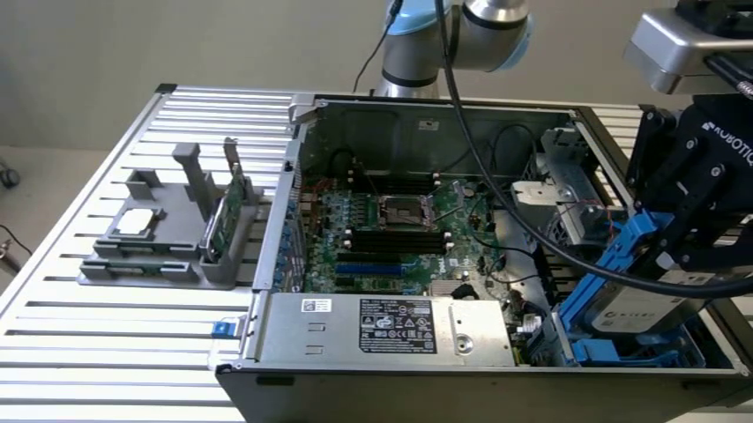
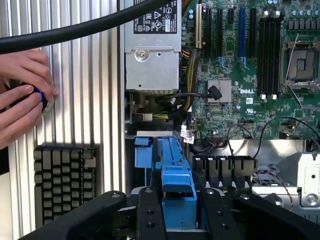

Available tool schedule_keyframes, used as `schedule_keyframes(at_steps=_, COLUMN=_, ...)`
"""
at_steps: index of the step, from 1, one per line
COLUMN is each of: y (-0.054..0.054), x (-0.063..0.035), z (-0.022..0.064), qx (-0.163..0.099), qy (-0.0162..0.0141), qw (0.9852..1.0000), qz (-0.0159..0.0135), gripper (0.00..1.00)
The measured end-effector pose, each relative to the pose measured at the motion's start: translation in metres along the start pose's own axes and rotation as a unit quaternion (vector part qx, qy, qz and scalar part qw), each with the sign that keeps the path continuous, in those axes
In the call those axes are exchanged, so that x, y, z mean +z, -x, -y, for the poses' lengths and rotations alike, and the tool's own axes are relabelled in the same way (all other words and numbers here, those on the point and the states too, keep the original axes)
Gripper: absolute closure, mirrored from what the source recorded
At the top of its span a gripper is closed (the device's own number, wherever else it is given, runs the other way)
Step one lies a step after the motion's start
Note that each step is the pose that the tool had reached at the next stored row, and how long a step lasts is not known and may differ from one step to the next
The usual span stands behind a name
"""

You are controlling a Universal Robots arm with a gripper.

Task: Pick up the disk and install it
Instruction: 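Insert the disk into the insertion slot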

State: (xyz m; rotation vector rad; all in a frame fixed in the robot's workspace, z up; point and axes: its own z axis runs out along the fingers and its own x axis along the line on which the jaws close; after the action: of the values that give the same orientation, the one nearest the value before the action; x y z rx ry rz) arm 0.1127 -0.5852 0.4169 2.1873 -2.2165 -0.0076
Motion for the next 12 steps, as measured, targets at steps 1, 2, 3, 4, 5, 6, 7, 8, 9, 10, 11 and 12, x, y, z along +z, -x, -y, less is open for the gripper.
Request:
schedule_keyframes(at_steps=1, y=0.000, x=0.0006, z=0.0000, qx=0.000, qy=0.0001, qw=1.0000, qz=0.0000, gripper=0.67)
schedule_keyframes(at_steps=2, y=0.000, x=0.0014, z=-0.0001, qx=0.000, qy=0.0001, qw=1.0000, qz=0.0002, gripper=0.67)
schedule_keyframes(at_steps=3, y=0.000, x=0.0022, z=-0.0001, qx=0.000, qy=0.0001, qw=1.0000, qz=0.0003, gripper=0.67)
schedule_keyframes(at_steps=4, y=0.000, x=0.0029, z=-0.0001, qx=0.000, qy=0.0001, qw=1.0000, qz=0.0005, gripper=0.67)
schedule_keyframes(at_steps=5, y=0.000, x=0.0036, z=-0.0001, qx=0.000, qy=0.0001, qw=1.0000, qz=0.0005, gripper=0.67)
schedule_keyframes(at_steps=6, y=0.000, x=0.0046, z=-0.0001, qx=0.000, qy=0.0000, qw=1.0000, qz=0.0007, gripper=0.67)
schedule_keyframes(at_steps=7, y=0.000, x=0.0059, z=-0.0002, qx=0.000, qy=-0.0002, qw=1.0000, qz=0.0009, gripper=0.67)
schedule_keyframes(at_steps=8, y=0.000, x=0.0072, z=-0.0005, qx=0.000, qy=-0.0006, qw=1.0000, qz=0.0010, gripper=0.67)
schedule_keyframes(at_steps=9, y=0.000, x=0.0087, z=-0.0008, qx=0.000, qy=-0.0011, qw=1.0000, qz=0.0011, gripper=0.67)
schedule_keyframes(at_steps=10, y=0.000, x=0.0101, z=-0.0009, qx=0.000, qy=-0.0015, qw=1.0000, qz=0.0012, gripper=0.67)
schedule_keyframes(at_steps=11, y=0.000, x=0.0113, z=-0.0011, qx=0.000, qy=-0.0018, qw=1.0000, qz=0.0013, gripper=0.67)
schedule_keyframes(at_steps=12, y=0.000, x=0.0127, z=-0.0012, qx=0.000, qy=-0.0021, qw=1.0000, qz=0.0014, gripper=0.67)
